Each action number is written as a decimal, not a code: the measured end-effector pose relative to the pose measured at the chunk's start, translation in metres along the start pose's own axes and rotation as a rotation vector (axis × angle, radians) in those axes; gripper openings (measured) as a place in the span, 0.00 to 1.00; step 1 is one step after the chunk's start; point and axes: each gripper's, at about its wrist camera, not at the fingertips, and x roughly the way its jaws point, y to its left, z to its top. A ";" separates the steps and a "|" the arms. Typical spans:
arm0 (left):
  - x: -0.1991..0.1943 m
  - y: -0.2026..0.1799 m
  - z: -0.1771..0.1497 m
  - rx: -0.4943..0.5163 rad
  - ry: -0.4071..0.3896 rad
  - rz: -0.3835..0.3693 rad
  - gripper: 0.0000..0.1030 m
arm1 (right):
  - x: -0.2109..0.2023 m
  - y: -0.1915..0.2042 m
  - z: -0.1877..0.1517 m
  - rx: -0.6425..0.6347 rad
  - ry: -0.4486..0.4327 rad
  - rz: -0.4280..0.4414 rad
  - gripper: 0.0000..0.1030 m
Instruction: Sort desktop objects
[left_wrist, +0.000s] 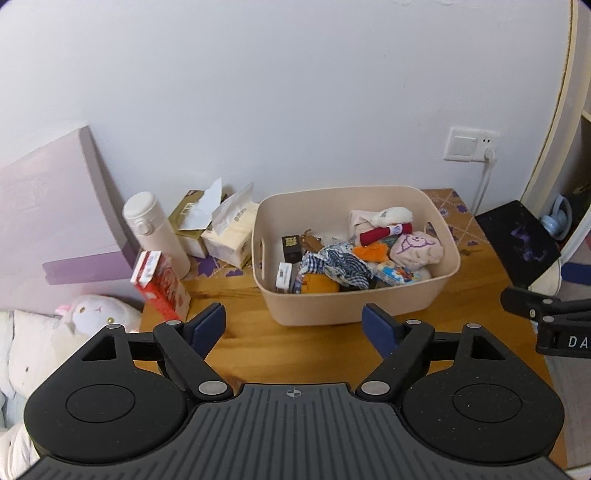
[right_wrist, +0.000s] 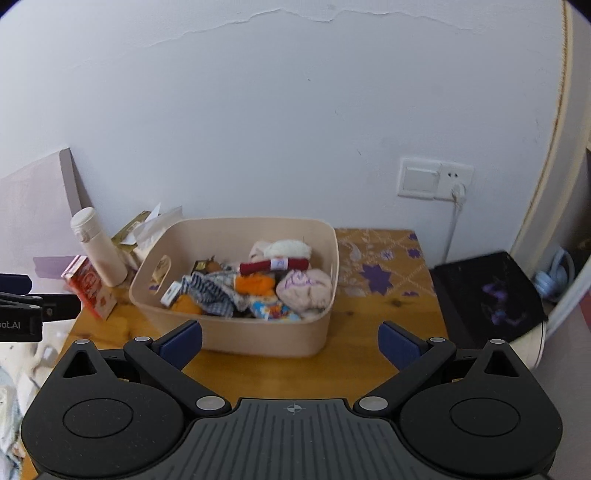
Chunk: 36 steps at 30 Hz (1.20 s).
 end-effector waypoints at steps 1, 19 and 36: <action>-0.007 -0.001 -0.004 -0.004 -0.003 0.000 0.80 | -0.006 0.000 -0.003 -0.001 0.005 0.000 1.00; -0.111 -0.004 -0.076 -0.041 -0.051 -0.004 0.85 | -0.108 -0.020 -0.058 0.048 0.044 -0.012 1.00; -0.148 0.016 -0.126 -0.080 -0.003 0.001 0.86 | -0.178 -0.030 -0.103 0.061 0.059 -0.028 1.00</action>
